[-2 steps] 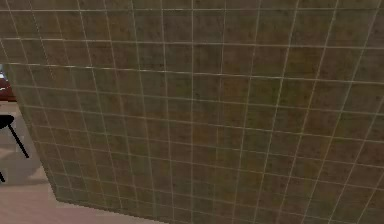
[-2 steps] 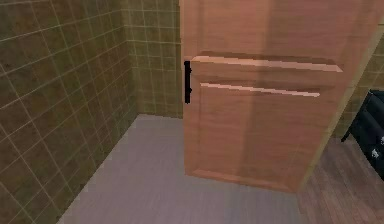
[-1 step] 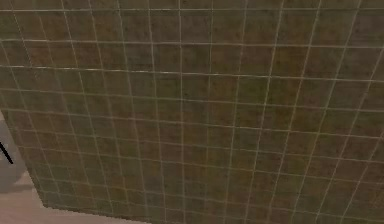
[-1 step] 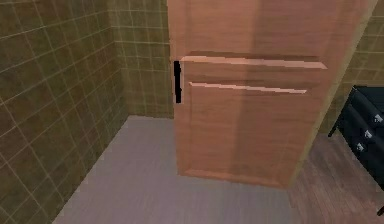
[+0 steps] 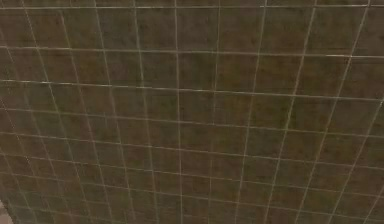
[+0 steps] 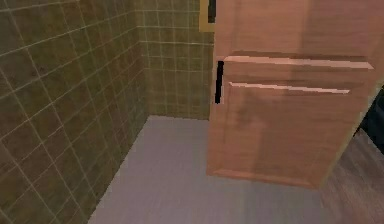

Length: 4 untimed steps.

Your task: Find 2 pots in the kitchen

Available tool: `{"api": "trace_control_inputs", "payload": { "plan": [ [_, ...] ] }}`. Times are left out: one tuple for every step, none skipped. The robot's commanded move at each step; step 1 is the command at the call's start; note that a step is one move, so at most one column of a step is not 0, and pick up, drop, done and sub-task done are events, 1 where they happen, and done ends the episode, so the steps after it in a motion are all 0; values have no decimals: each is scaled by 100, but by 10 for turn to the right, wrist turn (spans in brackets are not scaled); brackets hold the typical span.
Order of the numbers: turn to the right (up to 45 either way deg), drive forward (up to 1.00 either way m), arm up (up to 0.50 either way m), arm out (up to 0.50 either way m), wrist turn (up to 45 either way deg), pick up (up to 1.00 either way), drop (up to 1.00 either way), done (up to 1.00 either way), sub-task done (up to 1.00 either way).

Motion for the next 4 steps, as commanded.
{"api": "trace_control_inputs", "payload": {
  "plan": [
    [-450,0,0,0,0,0,0,0,0],
    [-30,0,0,0,0,0,0,0,0],
    [0,35,0,0,0,0,0,0,0],
    [-270,0,0,0,0,0,0,0,0]
  ]
}}
